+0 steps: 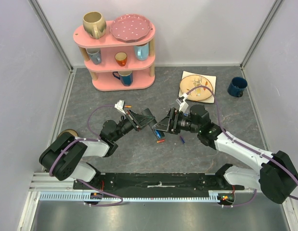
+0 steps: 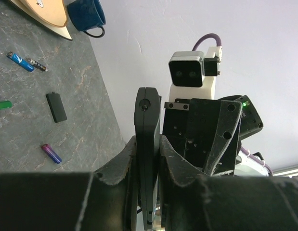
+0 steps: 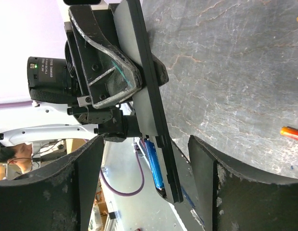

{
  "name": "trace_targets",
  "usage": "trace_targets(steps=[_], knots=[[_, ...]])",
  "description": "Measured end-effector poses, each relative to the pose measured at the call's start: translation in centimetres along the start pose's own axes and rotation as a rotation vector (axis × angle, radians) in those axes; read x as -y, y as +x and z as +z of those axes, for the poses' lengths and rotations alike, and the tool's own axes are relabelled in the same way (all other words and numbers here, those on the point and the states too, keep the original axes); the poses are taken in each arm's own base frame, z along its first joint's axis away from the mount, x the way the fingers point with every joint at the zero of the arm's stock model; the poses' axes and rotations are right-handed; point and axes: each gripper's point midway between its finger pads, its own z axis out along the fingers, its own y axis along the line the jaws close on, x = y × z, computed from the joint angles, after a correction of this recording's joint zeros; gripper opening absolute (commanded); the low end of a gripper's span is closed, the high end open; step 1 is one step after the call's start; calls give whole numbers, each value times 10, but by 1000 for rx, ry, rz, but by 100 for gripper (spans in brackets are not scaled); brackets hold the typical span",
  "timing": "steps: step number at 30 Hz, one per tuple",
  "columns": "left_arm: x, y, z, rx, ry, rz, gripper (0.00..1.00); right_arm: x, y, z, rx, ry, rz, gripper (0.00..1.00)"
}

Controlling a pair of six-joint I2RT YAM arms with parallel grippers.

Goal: Load the batteries into the remote control

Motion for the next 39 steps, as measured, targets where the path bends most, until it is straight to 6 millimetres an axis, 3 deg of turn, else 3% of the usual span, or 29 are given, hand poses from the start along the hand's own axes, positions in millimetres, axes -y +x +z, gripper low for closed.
trace_targets(steps=[8, 28, 39], knots=[[1, 3, -3, -38, 8, -14, 2, 0, -13, -16, 6, 34, -122, 76], [17, 17, -2, -167, 65, -30, 2, 19, 26, -26, -125, 0, -159, 71], [18, 16, 0, -169, 68, -29, 2, 6, 22, -24, -96, -66, -141, 70]])
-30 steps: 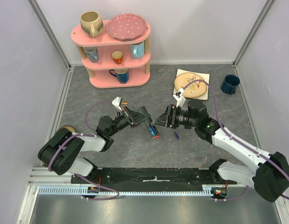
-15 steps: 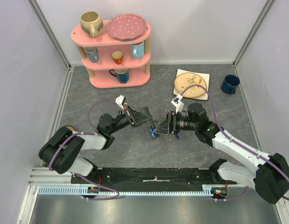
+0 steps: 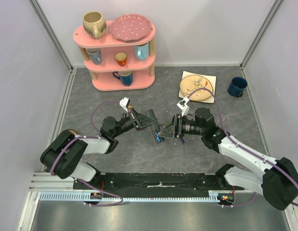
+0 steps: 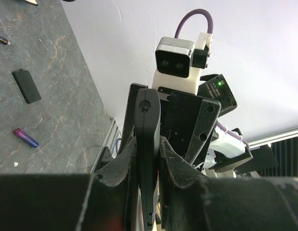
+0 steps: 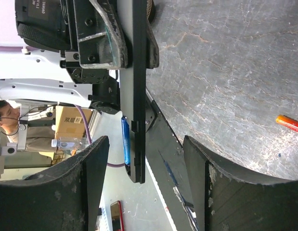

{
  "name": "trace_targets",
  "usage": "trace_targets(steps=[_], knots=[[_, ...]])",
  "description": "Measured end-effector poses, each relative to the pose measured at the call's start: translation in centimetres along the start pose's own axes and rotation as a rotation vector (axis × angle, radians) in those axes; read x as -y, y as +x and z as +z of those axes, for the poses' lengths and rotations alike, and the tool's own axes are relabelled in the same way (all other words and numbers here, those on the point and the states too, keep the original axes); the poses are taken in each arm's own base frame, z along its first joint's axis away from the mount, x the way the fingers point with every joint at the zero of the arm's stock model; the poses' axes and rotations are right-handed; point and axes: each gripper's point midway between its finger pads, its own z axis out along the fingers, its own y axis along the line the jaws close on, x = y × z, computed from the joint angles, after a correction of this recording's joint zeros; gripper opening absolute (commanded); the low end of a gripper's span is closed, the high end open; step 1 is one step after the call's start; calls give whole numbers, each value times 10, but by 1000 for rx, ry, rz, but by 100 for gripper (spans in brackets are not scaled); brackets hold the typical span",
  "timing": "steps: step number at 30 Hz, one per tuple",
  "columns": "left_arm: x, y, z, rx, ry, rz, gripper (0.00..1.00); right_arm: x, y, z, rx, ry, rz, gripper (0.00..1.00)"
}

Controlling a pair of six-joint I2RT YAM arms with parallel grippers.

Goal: Load the batteries into the remote control

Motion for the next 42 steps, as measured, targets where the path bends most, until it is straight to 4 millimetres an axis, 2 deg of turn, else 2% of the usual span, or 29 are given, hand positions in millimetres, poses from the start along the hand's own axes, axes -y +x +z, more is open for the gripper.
trace_targets(steps=[25, 33, 42], knots=[[6, 1, 6, -8, 15, 4, 2, 0, 4, 4, -7, -15, 8, 54], [3, 1, 6, -8, 2, -4, 2, 1, 4, 6, -8, -16, 15, 43], [1, 1, 6, -6, -4, -6, 2, -2, 3, 7, -5, -28, 13, 34]])
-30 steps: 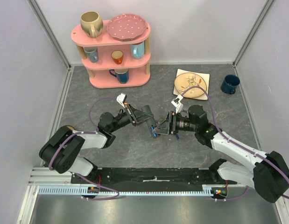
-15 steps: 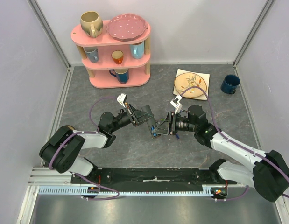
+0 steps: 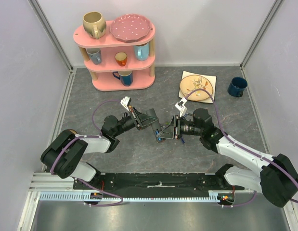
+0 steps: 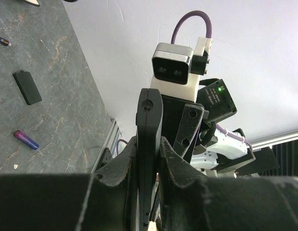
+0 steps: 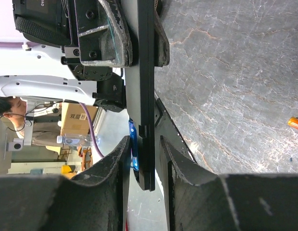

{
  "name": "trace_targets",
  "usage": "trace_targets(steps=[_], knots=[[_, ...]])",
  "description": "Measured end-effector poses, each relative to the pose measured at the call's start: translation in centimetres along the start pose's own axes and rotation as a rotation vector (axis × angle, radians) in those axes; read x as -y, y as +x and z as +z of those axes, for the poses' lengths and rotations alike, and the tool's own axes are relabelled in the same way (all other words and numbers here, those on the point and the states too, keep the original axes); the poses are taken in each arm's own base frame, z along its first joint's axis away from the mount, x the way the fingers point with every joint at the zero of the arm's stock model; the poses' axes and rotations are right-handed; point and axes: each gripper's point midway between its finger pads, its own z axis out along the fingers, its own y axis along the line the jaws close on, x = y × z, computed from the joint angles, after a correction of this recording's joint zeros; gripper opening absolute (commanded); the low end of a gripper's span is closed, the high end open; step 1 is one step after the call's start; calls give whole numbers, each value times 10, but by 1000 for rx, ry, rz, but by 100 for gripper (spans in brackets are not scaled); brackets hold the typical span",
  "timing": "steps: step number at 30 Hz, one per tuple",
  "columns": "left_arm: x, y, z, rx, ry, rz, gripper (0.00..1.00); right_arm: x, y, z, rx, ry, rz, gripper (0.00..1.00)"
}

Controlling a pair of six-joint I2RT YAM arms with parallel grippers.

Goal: Load the batteries into the remote control

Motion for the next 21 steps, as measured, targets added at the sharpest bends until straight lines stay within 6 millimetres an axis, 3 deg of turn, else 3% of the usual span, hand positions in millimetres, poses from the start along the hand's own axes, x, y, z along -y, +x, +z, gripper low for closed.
trace_targets(steps=[5, 7, 11, 21], knots=[[-1, 0, 0, 1, -5, -2, 2, 0, 0, 1, -2, 0, 4, 34], [-1, 0, 0, 2, -5, -2, 2, 0, 0, 1, -1, -1, 5, 40], [0, 0, 0, 2, -2, -2, 2, 2, 1, 1, -2, 7, 14, 63], [4, 1, -2, 2, 19, 11, 2, 2, -2, -2, 5, 44, 37, 79]])
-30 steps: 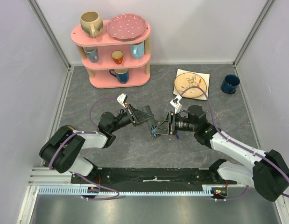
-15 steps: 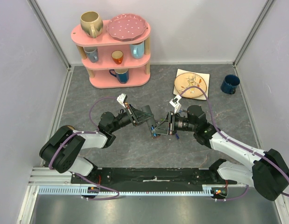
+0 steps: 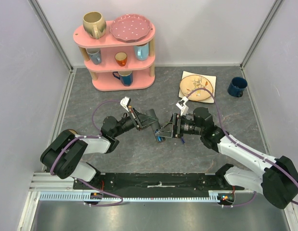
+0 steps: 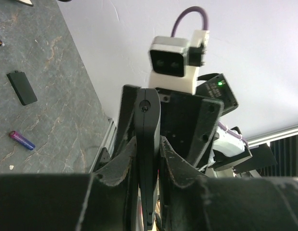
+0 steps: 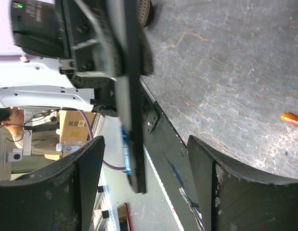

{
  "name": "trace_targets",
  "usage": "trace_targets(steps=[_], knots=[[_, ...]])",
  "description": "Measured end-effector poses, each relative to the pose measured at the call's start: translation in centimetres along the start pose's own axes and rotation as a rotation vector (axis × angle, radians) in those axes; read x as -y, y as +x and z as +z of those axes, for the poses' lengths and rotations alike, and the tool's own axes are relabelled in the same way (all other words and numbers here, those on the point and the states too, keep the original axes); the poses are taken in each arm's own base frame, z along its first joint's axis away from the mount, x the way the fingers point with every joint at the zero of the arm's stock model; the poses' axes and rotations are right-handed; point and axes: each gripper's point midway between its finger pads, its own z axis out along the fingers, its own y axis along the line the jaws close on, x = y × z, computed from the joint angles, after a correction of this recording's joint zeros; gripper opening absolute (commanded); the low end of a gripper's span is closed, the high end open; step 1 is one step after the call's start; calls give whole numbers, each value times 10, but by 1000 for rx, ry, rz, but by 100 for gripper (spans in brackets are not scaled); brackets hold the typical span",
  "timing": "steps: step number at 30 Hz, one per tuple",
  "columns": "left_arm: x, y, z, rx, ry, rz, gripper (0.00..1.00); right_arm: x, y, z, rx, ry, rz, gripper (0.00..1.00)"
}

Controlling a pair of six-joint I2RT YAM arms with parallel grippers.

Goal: Load the batteries into the remote control

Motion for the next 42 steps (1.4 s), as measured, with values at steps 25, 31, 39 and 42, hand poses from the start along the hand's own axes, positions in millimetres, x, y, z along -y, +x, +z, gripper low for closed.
trace_targets(steps=[25, 31, 39, 42], knots=[[29, 1, -45, 88, 58, 194, 2, 106, -65, -81, 203, 813, -335, 88], [16, 9, -53, 73, 11, 184, 2, 136, -70, -86, 153, 952, -393, 82], [-5, 26, -72, 55, -27, 141, 2, 182, -87, -91, 131, 1115, -353, 56], [-2, 29, -76, 54, -12, 140, 2, 202, -102, -105, 173, 1166, -298, 49]])
